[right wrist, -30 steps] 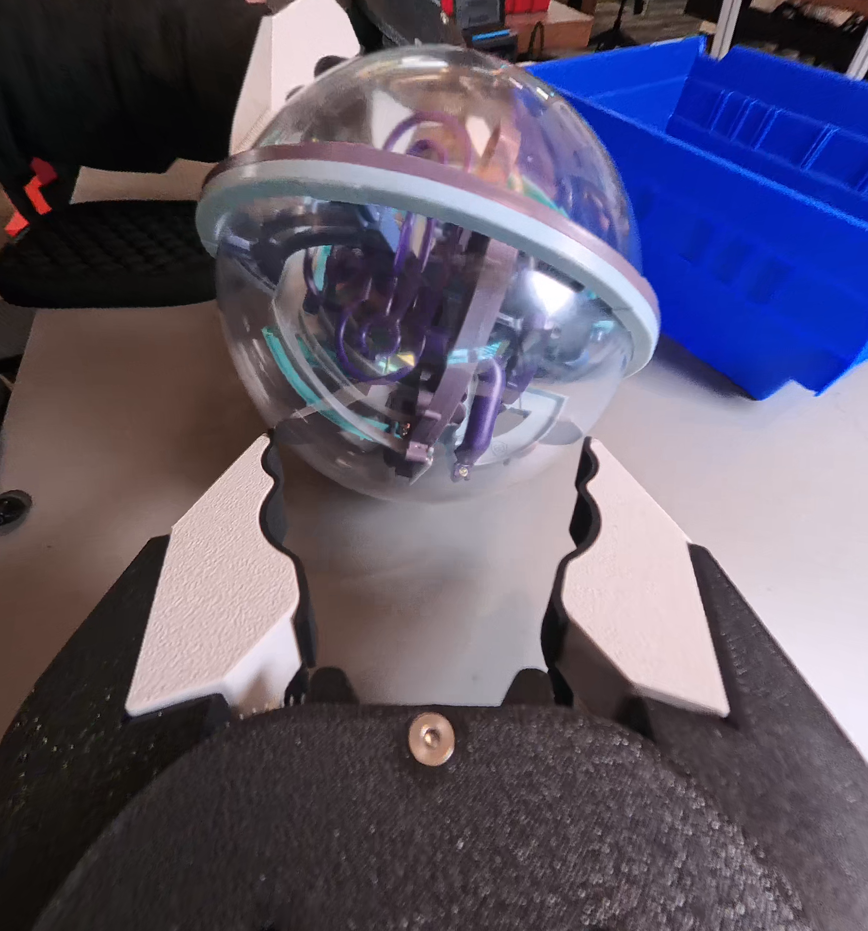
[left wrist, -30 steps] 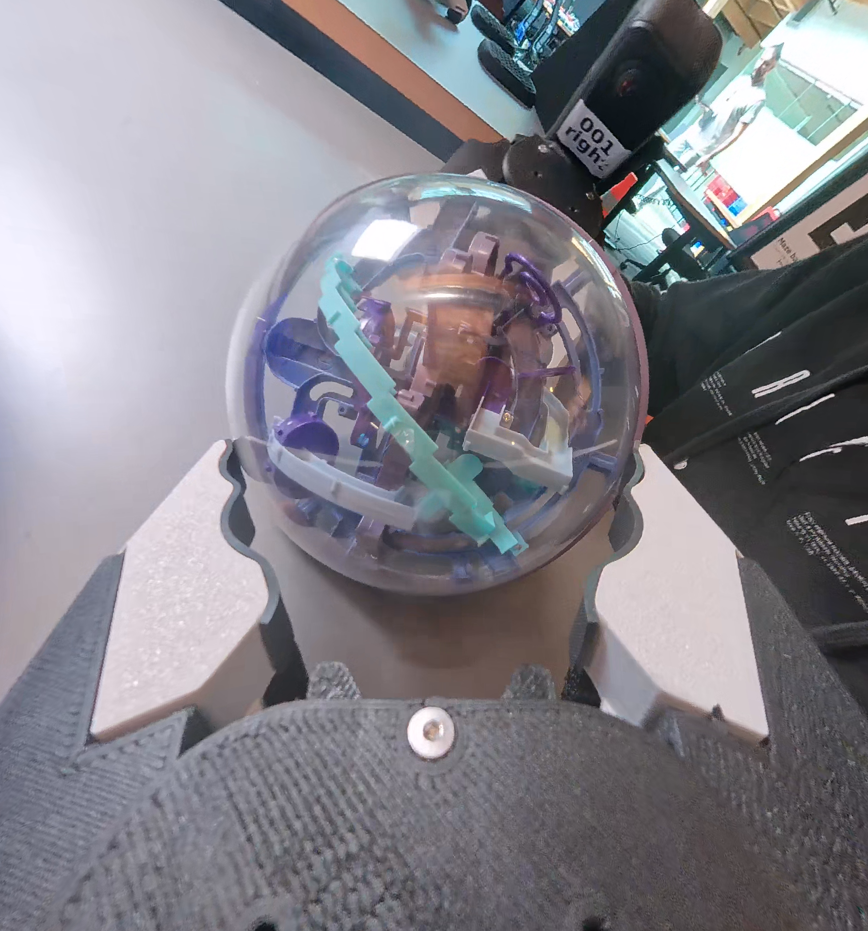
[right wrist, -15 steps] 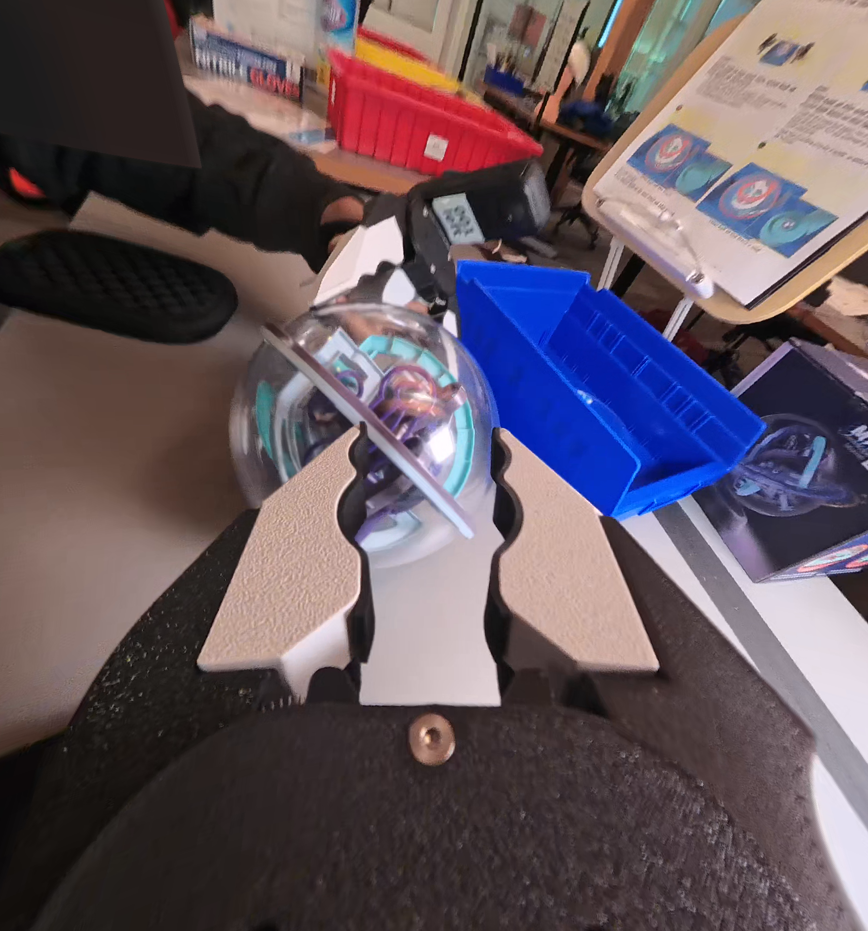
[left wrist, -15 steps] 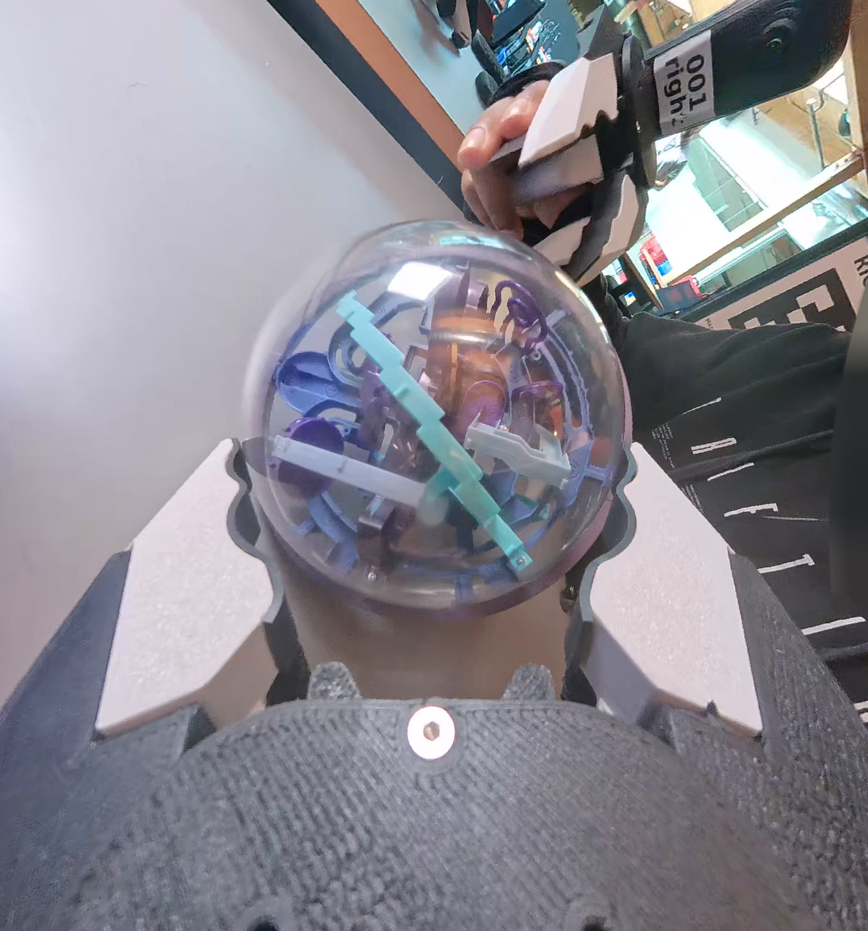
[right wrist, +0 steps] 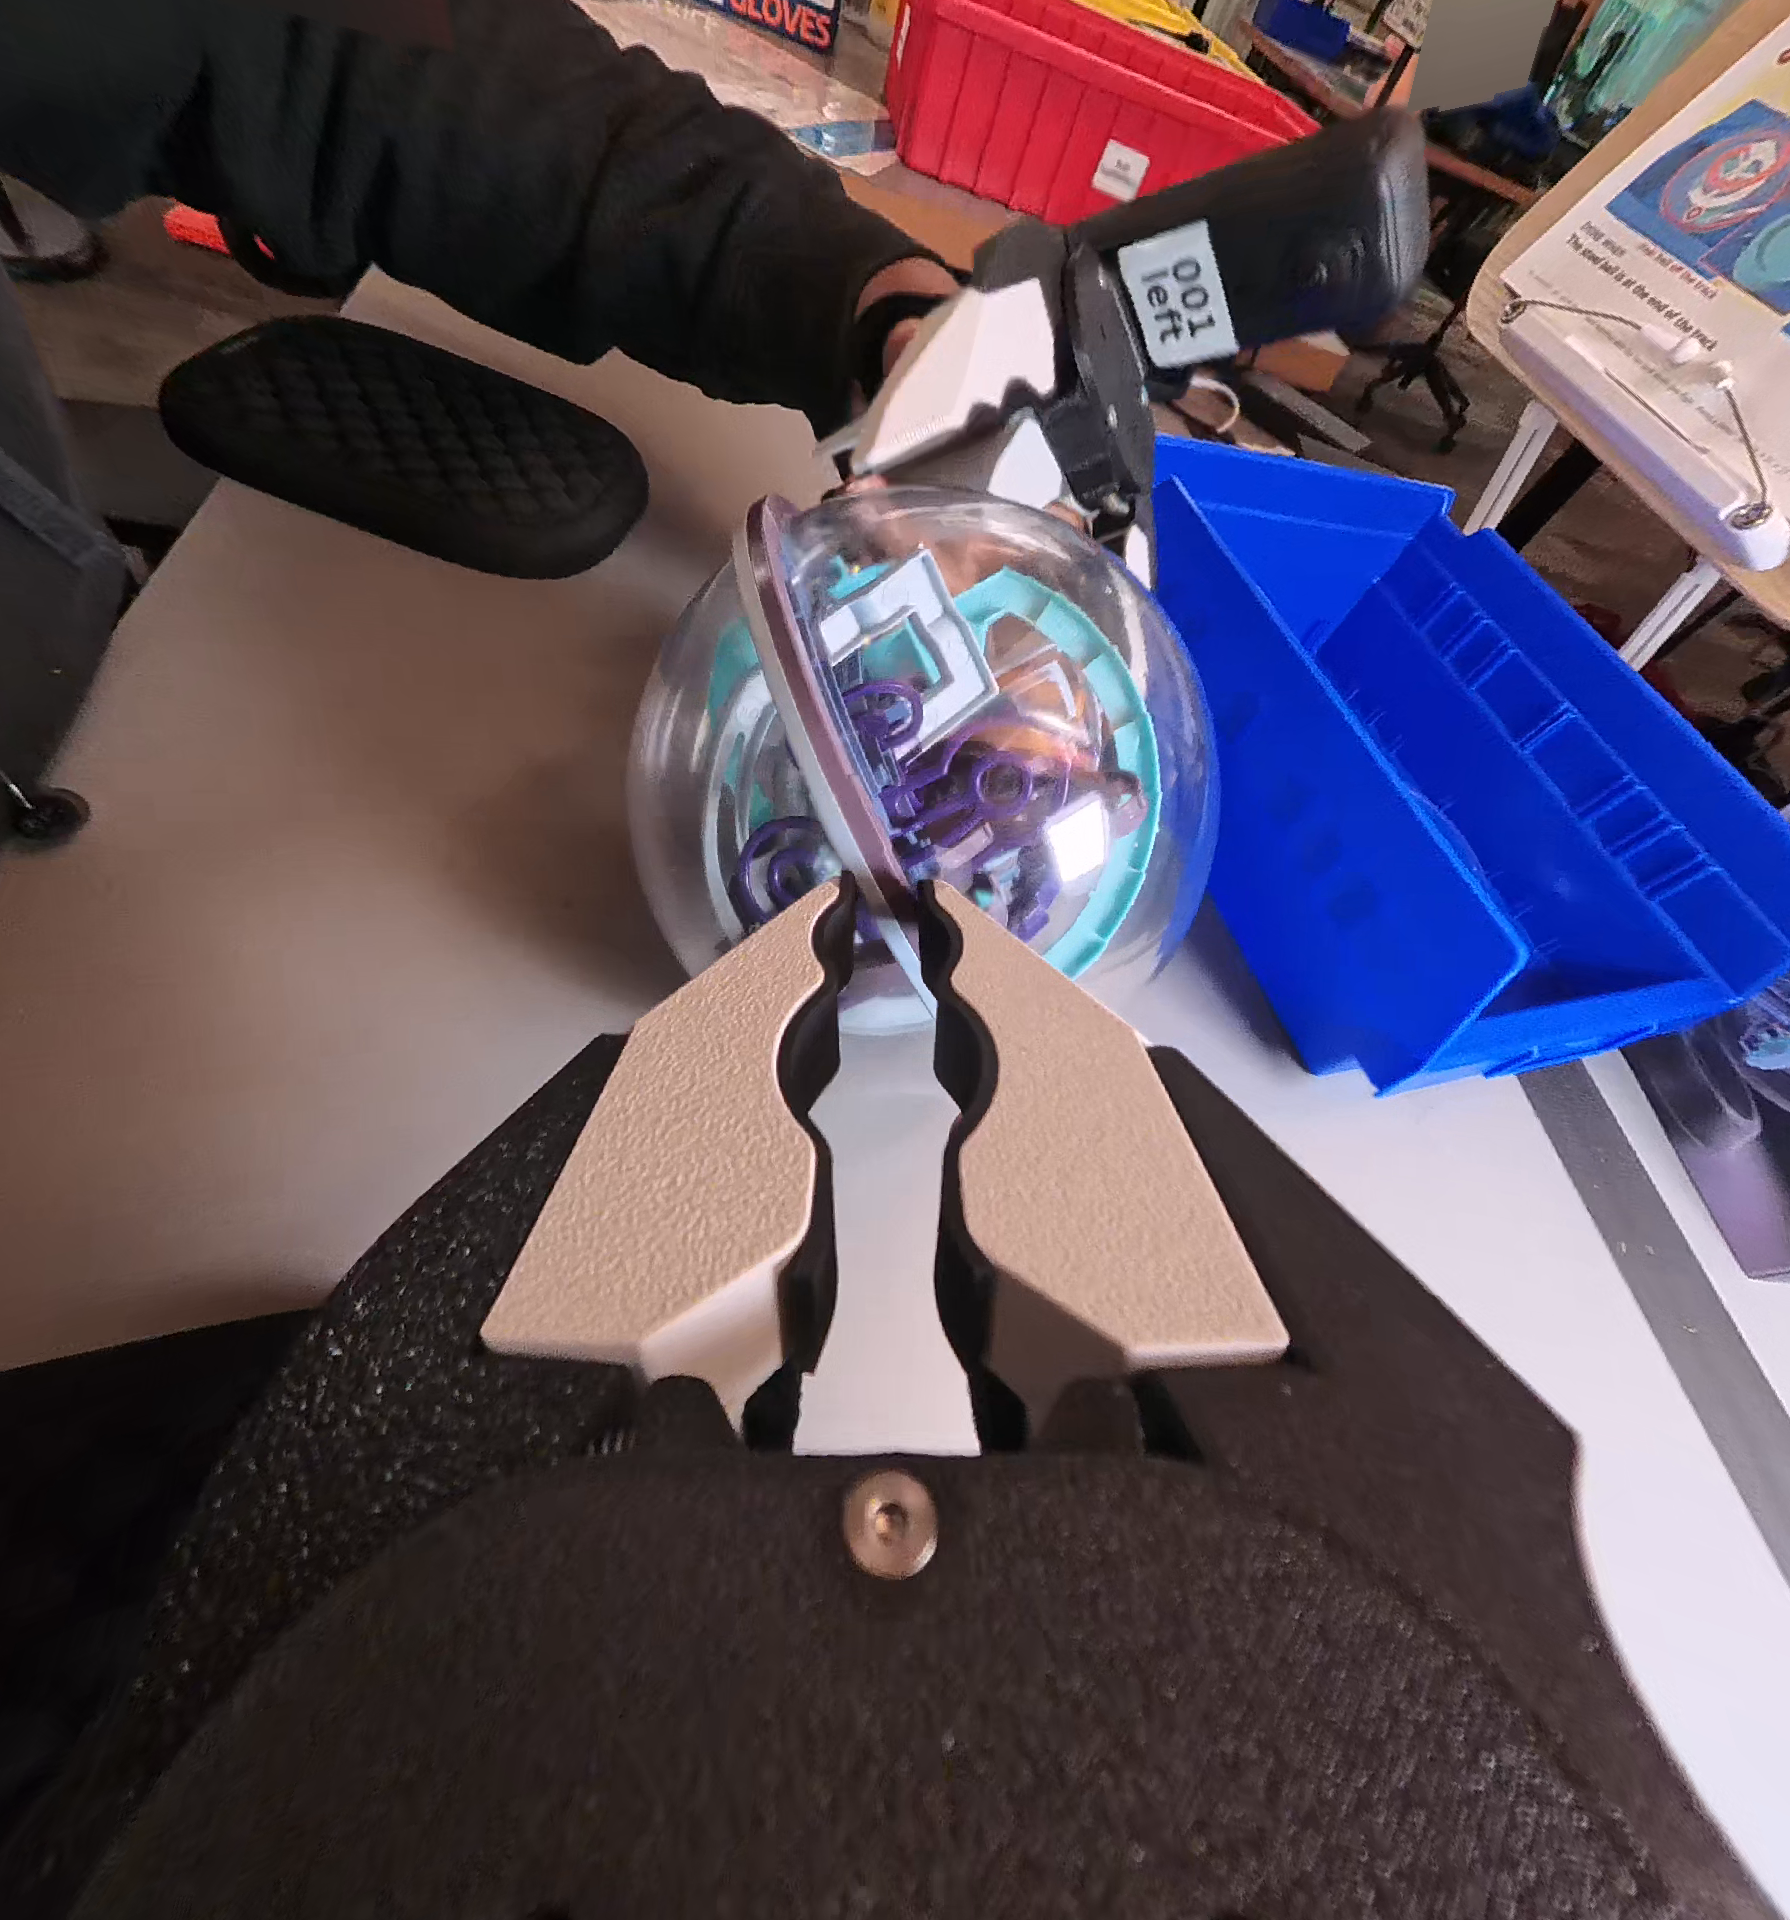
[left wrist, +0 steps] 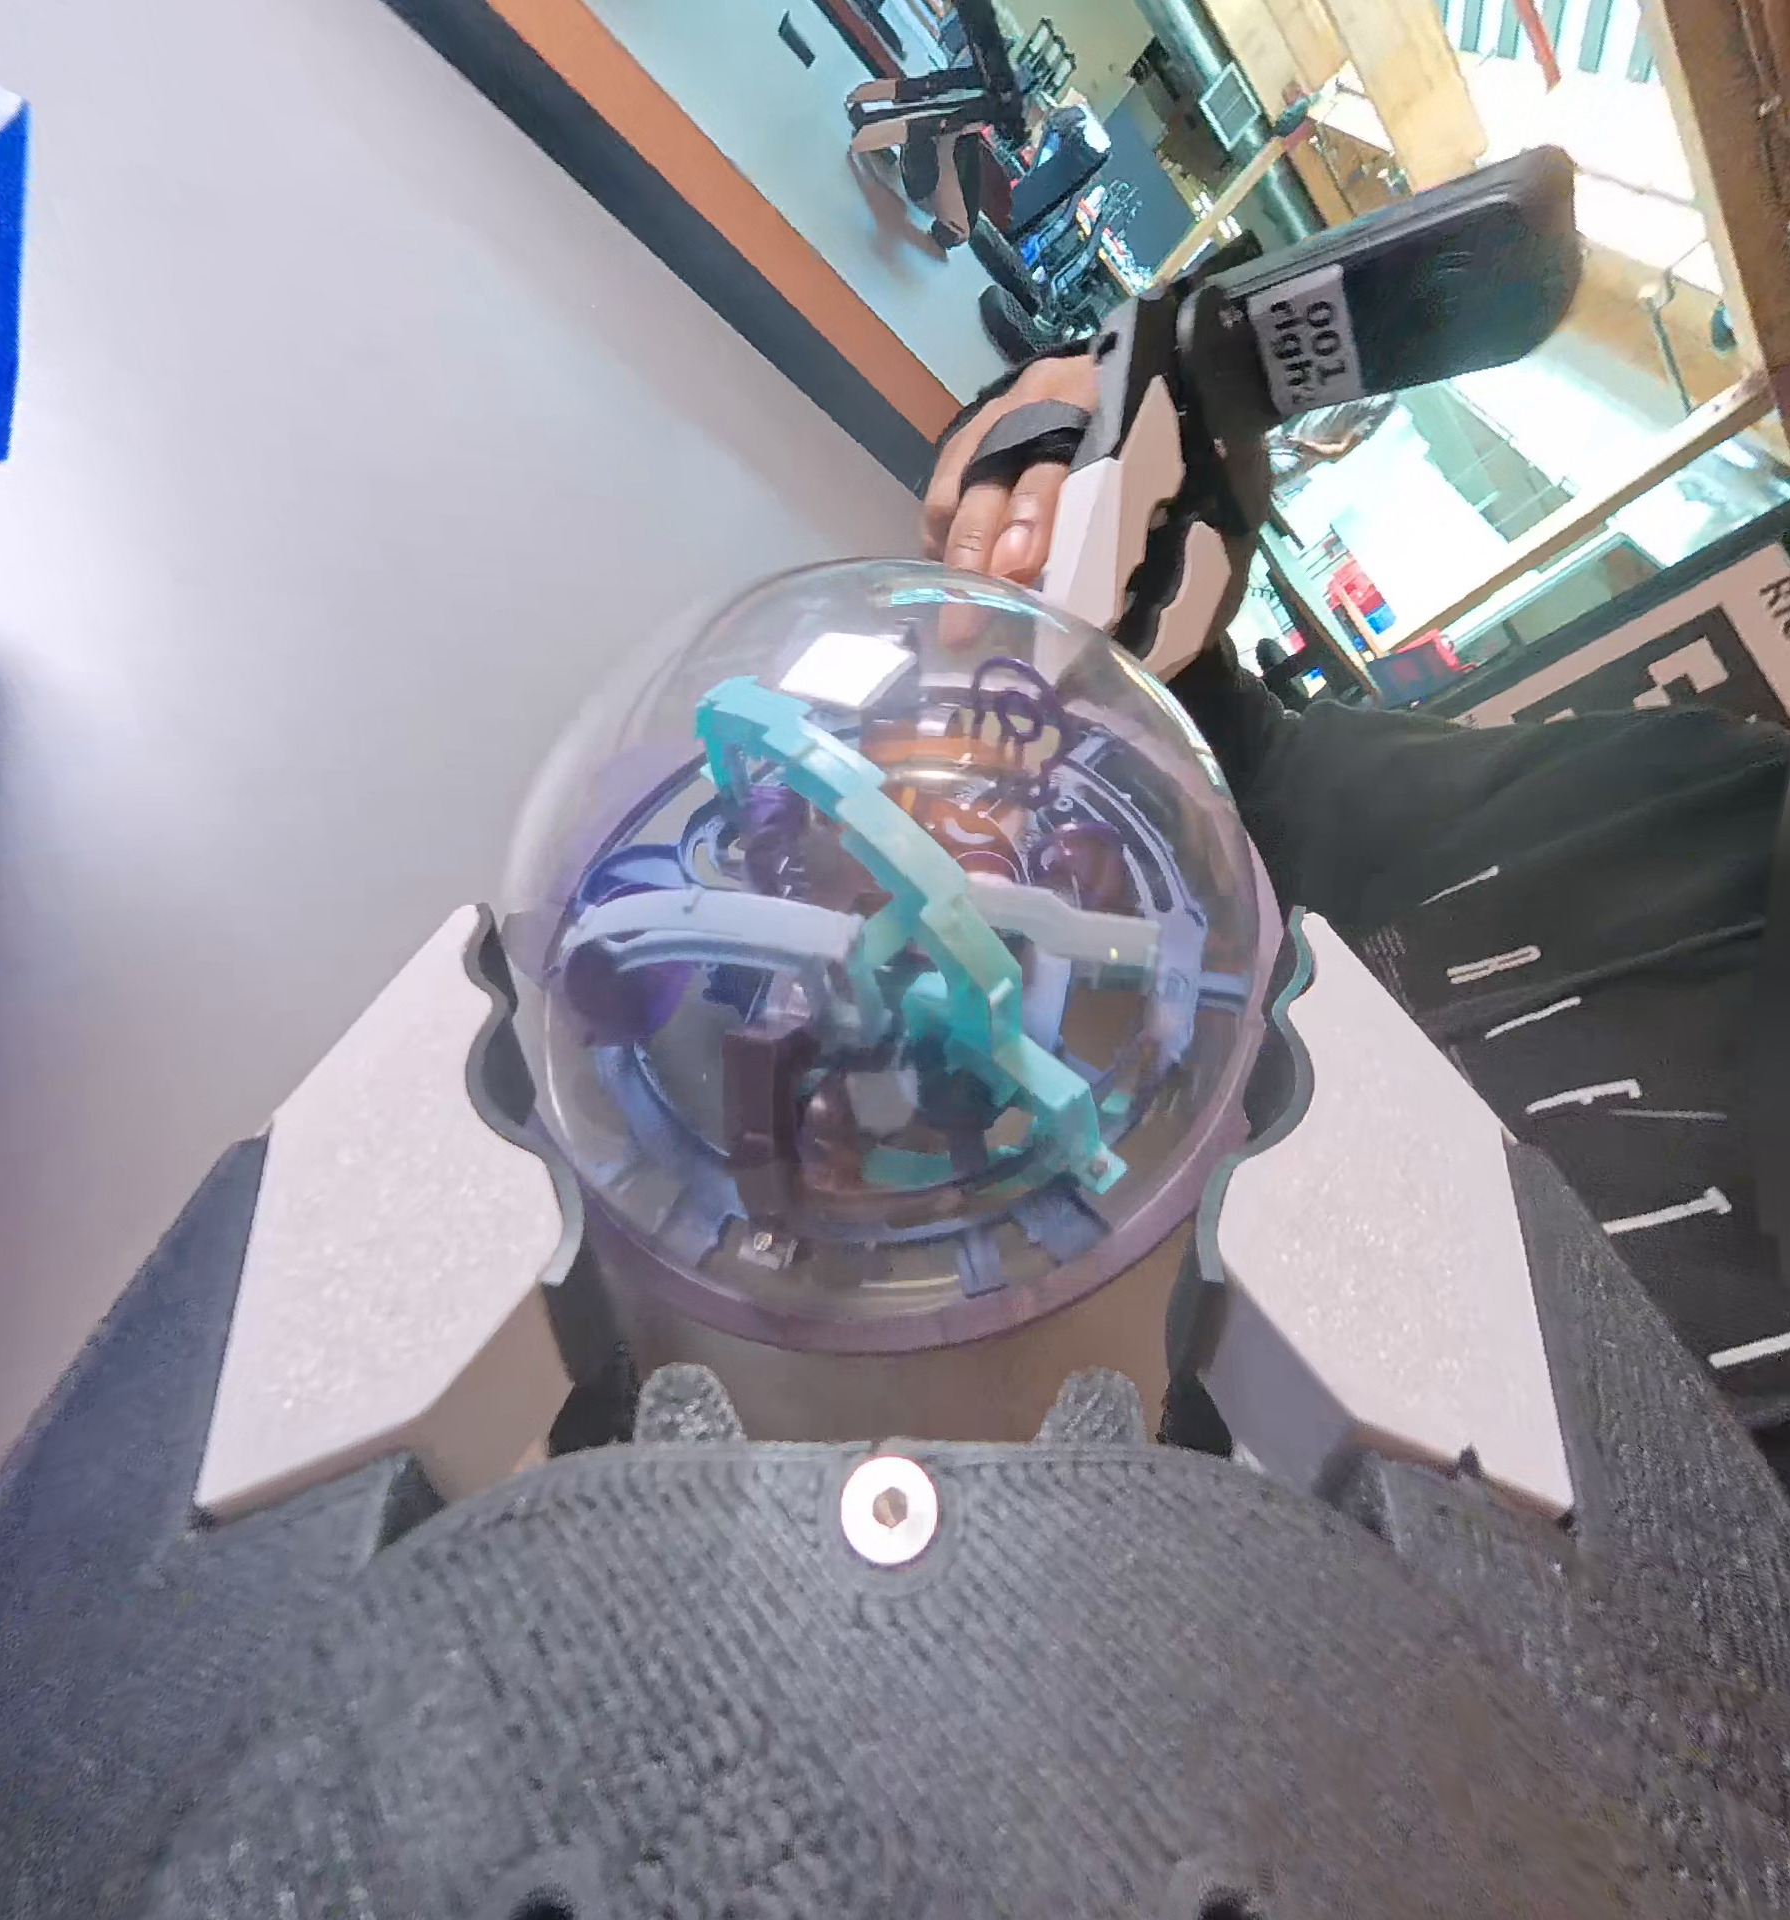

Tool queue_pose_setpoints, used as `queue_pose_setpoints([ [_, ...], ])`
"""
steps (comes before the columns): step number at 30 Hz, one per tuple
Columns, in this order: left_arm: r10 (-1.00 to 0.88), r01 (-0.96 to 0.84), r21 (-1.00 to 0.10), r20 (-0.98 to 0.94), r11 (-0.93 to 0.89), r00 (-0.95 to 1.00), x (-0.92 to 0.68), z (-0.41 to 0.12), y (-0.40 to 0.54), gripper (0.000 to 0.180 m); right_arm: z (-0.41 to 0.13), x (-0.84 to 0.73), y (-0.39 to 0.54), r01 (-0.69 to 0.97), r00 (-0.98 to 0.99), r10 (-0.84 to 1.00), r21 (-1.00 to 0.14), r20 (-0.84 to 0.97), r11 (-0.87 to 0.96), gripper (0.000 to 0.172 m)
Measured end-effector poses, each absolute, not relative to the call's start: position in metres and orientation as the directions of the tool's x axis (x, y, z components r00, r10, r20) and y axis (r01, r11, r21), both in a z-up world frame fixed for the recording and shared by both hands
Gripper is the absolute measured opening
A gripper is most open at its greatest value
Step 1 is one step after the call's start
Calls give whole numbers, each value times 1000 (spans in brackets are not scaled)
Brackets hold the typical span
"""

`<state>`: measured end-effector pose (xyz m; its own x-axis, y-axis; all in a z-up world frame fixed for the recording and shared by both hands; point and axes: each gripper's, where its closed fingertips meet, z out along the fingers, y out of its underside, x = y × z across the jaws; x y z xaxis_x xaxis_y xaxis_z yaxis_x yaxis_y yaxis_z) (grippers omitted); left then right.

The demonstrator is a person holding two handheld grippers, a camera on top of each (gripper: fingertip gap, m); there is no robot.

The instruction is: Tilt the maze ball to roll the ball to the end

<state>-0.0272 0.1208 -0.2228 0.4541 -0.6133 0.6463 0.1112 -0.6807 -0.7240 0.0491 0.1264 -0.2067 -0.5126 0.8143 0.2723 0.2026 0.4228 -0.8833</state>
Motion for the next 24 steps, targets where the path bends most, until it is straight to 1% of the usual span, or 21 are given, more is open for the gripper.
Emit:
queue_pose_setpoints([
  [6,-756,69,-872,458,-485,468,-40,-210,90,131,-218,57,127,192,-507,841,-927,188,322,9],
  [9,-769,60,-911,378,-407,515,-46,-217,82,125,-219,58,130,190,-495,861,-951,121,243,8],
  [10,-766,51,-920,353,-388,537,-47,-221,83,126,-220,58,131,191,-495,863,-957,98,218,8],
  [14,-750,14,-937,289,-349,595,-40,-235,91,133,-225,59,128,195,-503,863,-968,42,161,8],
  [16,-761,-18,-942,259,-335,595,-32,-238,95,136,-226,58,126,195,-506,862,-970,29,146,8],
  [19,-769,-54,-941,238,-333,593,-22,-241,99,145,-226,57,123,191,-507,862,-974,7,120,8],
  [24,-761,-30,-926,290,-376,580,-25,-240,103,146,-223,54,125,183,-470,882,-977,12,110,8],
])
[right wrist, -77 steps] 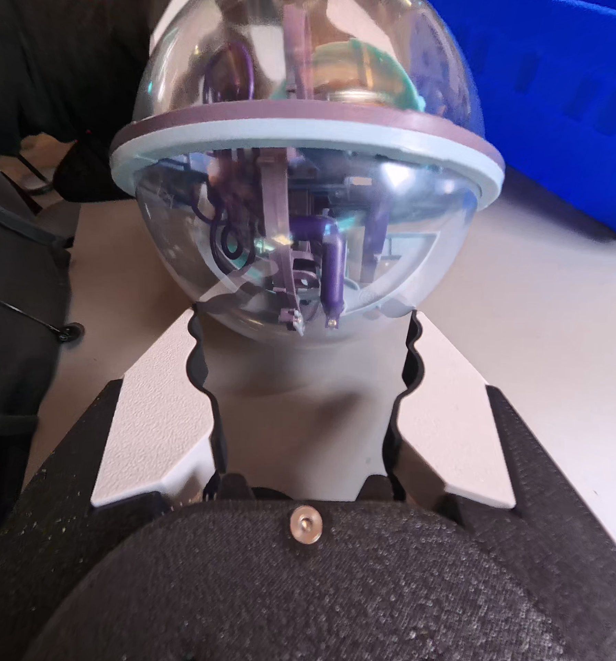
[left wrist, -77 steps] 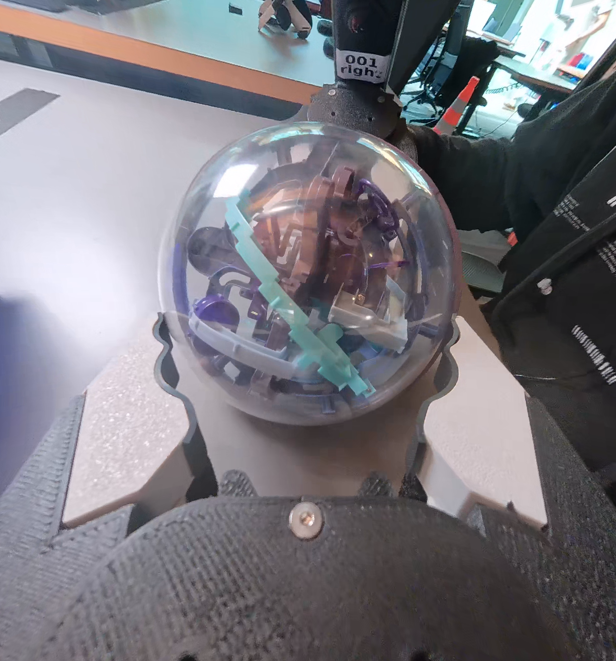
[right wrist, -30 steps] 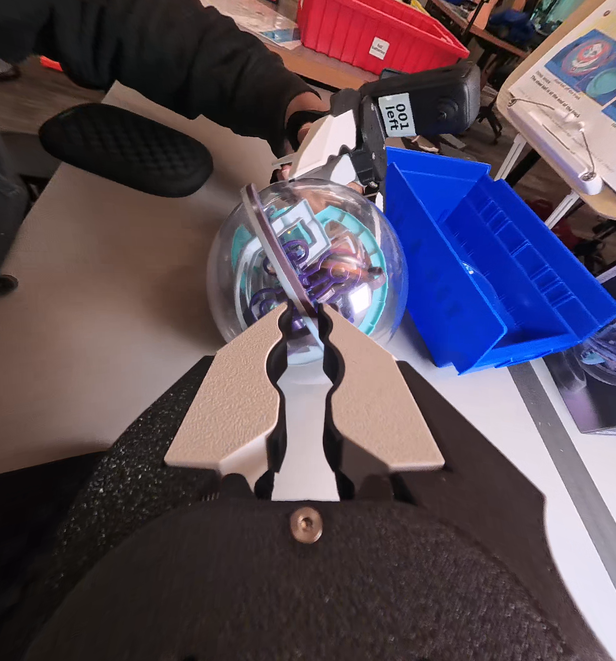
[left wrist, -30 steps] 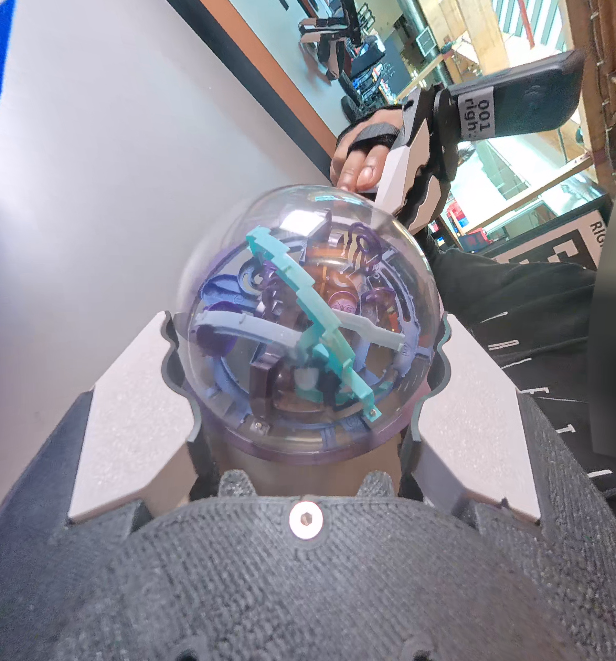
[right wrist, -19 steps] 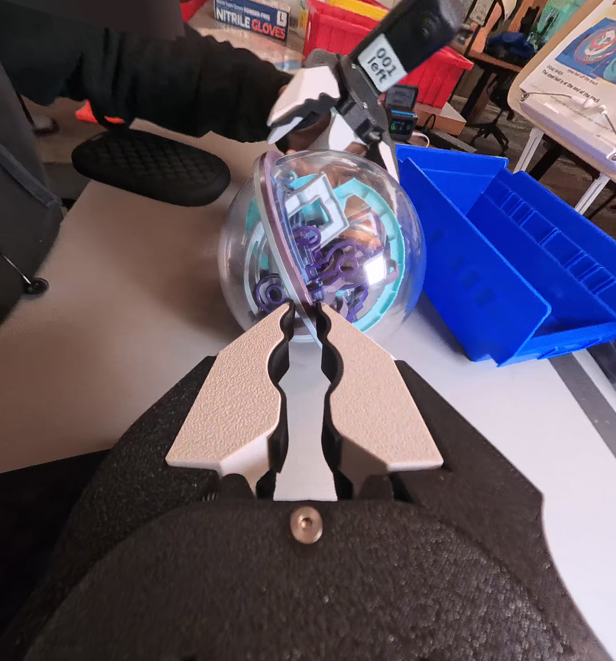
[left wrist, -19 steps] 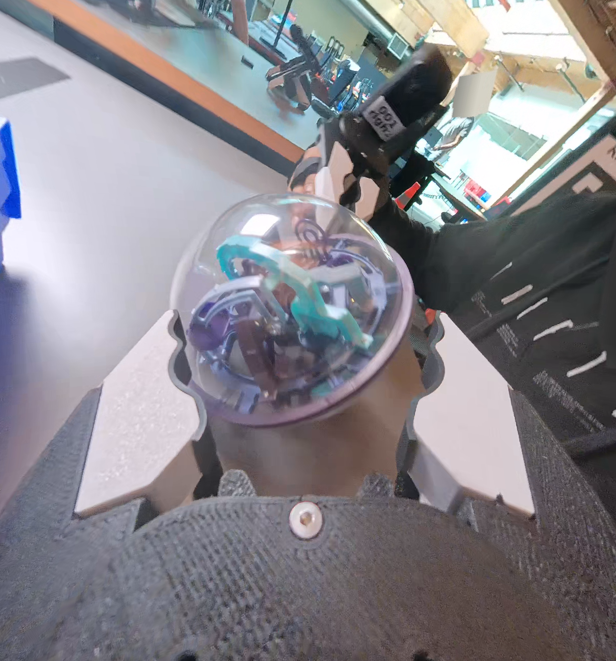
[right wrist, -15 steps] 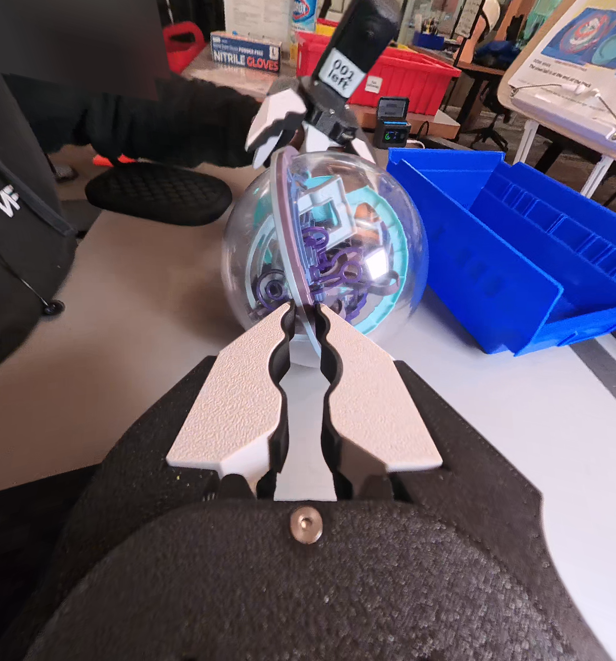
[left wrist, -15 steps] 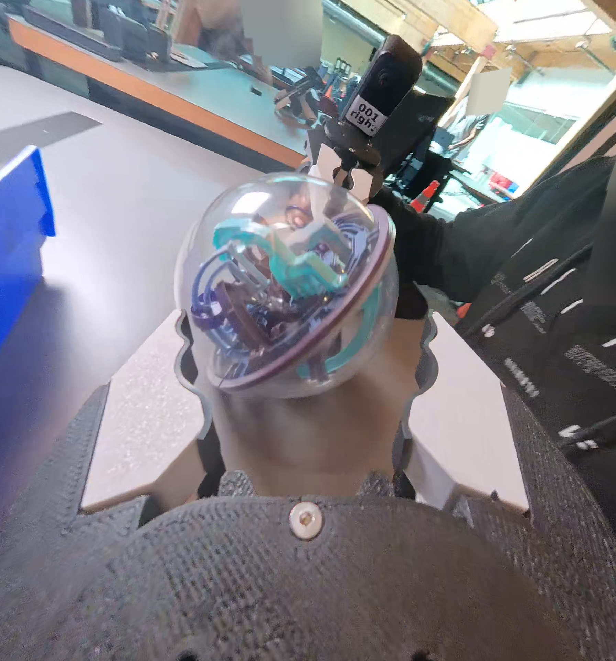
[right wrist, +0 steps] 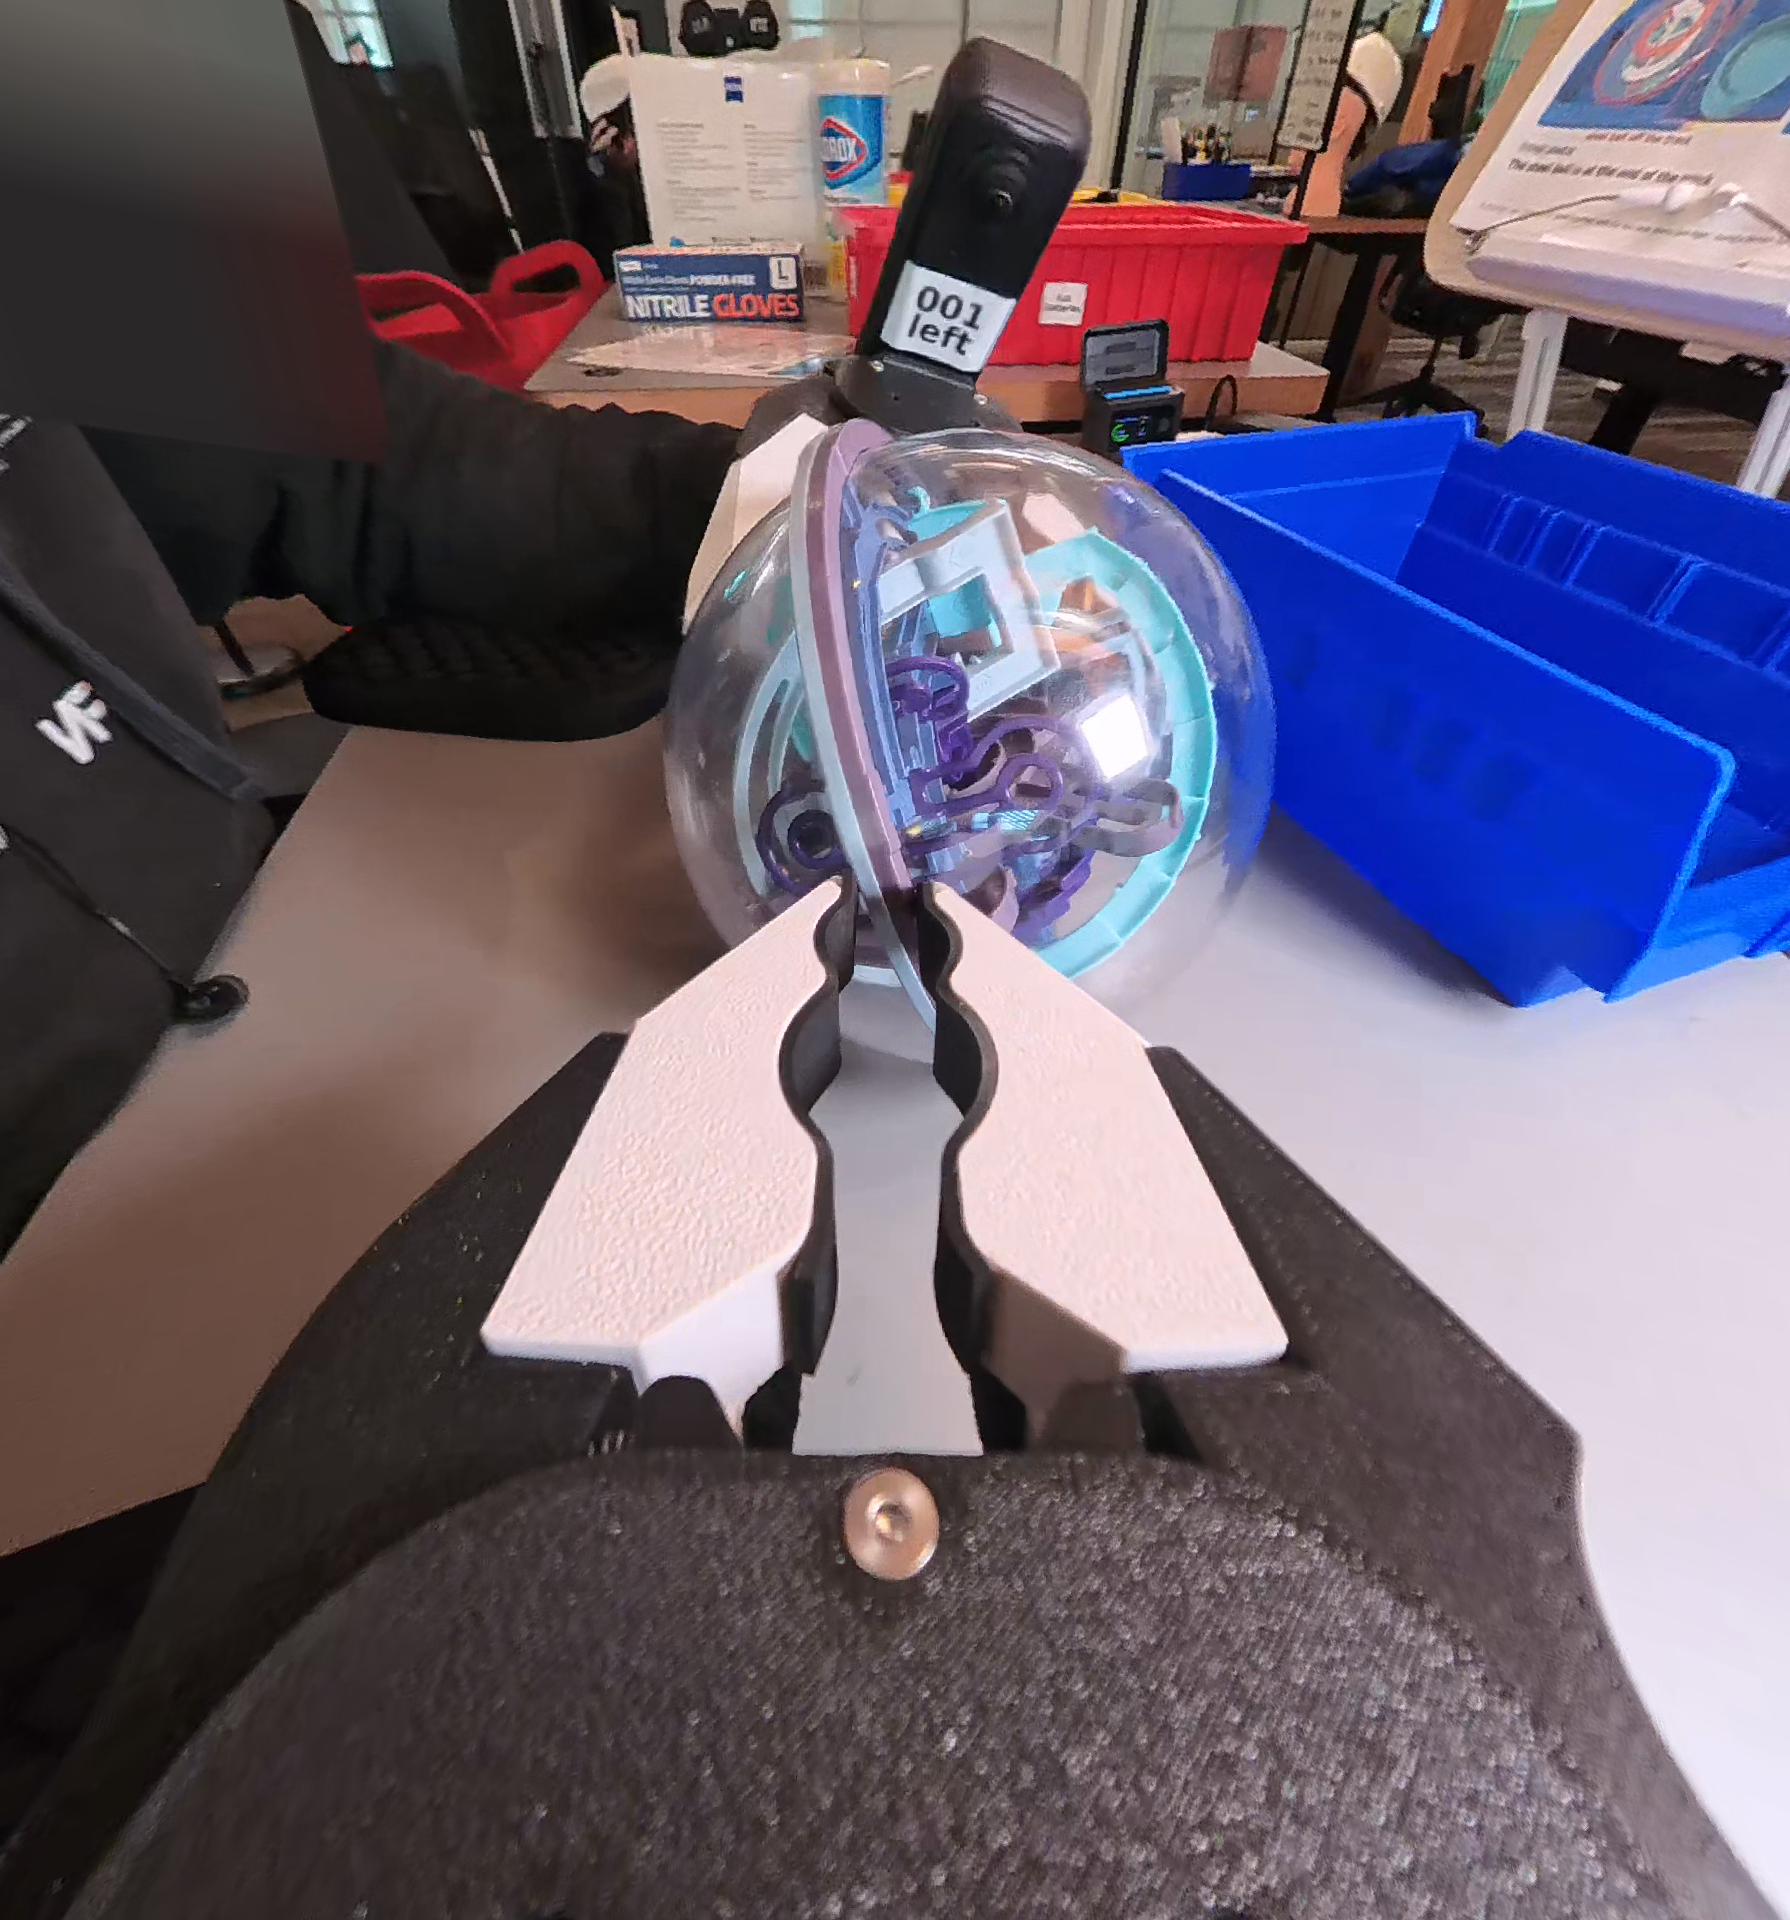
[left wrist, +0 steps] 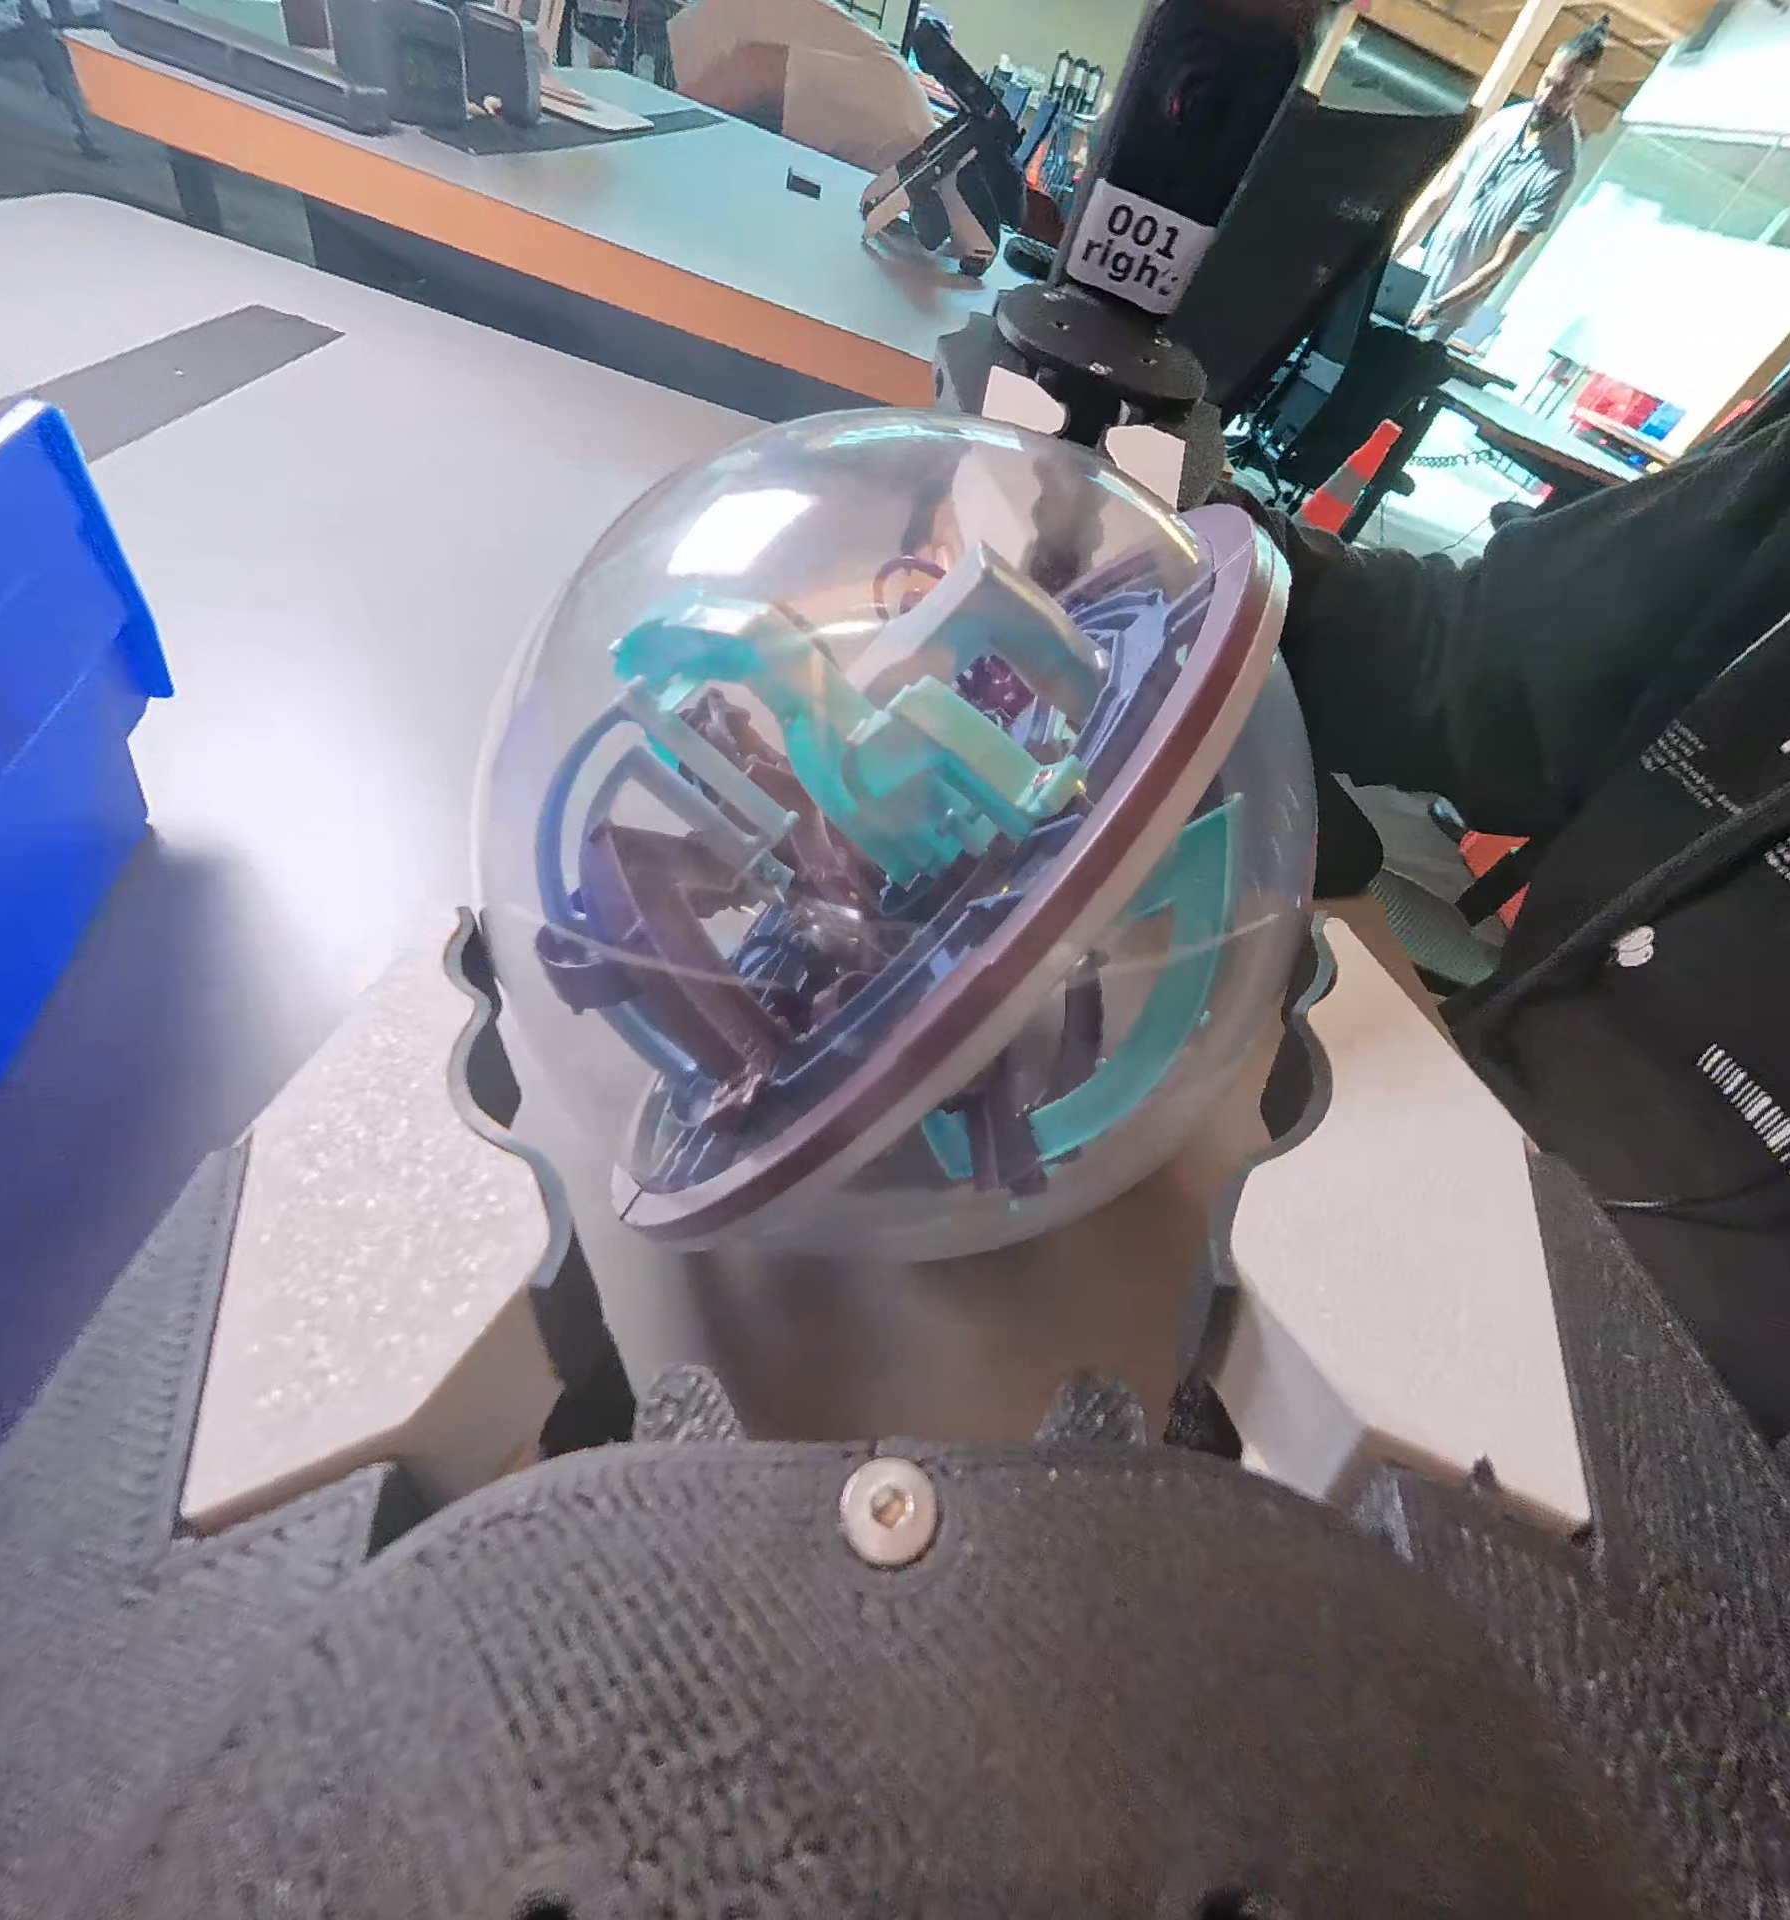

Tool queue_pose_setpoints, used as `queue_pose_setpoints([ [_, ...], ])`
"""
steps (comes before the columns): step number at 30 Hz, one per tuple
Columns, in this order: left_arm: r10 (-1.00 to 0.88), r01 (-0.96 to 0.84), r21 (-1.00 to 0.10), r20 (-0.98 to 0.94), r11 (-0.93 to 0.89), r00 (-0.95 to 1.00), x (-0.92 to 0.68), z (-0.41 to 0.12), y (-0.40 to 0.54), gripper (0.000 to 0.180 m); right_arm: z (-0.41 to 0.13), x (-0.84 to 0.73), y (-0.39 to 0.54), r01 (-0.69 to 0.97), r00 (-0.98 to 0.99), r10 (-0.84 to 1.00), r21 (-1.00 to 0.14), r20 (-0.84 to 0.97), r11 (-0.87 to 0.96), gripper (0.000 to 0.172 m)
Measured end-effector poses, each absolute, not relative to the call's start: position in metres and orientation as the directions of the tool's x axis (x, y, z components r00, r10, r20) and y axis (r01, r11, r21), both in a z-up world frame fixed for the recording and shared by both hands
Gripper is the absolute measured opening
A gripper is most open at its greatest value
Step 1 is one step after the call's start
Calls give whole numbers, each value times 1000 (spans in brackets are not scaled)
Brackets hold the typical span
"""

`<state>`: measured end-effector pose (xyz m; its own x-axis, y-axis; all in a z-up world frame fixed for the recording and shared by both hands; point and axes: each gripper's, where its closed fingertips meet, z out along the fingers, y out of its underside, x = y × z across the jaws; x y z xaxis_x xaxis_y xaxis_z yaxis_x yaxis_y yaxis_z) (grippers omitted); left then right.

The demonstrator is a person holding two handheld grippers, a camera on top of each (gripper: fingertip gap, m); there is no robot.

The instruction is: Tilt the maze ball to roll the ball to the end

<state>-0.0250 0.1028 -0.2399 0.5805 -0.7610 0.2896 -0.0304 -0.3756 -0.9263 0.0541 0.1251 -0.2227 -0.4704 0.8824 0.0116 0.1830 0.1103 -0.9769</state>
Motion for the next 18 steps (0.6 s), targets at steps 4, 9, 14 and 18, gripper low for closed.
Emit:
queue_pose_setpoints([
  [4,-739,35,-915,347,-402,577,-29,-238,105,145,-224,48,132,192,-408,912,-972,50,139,57],
  [9,-718,73,-895,399,-440,570,-32,-236,108,144,-243,32,127,267,-378,918,-935,122,234,109],
  [14,-674,104,-867,448,-486,587,-31,-233,115,143,-247,18,134,285,-319,937,-929,138,234,117],
  [18,-622,161,-833,510,-530,593,-28,-230,121,143,-246,19,137,291,-317,947,-946,46,143,119],
])
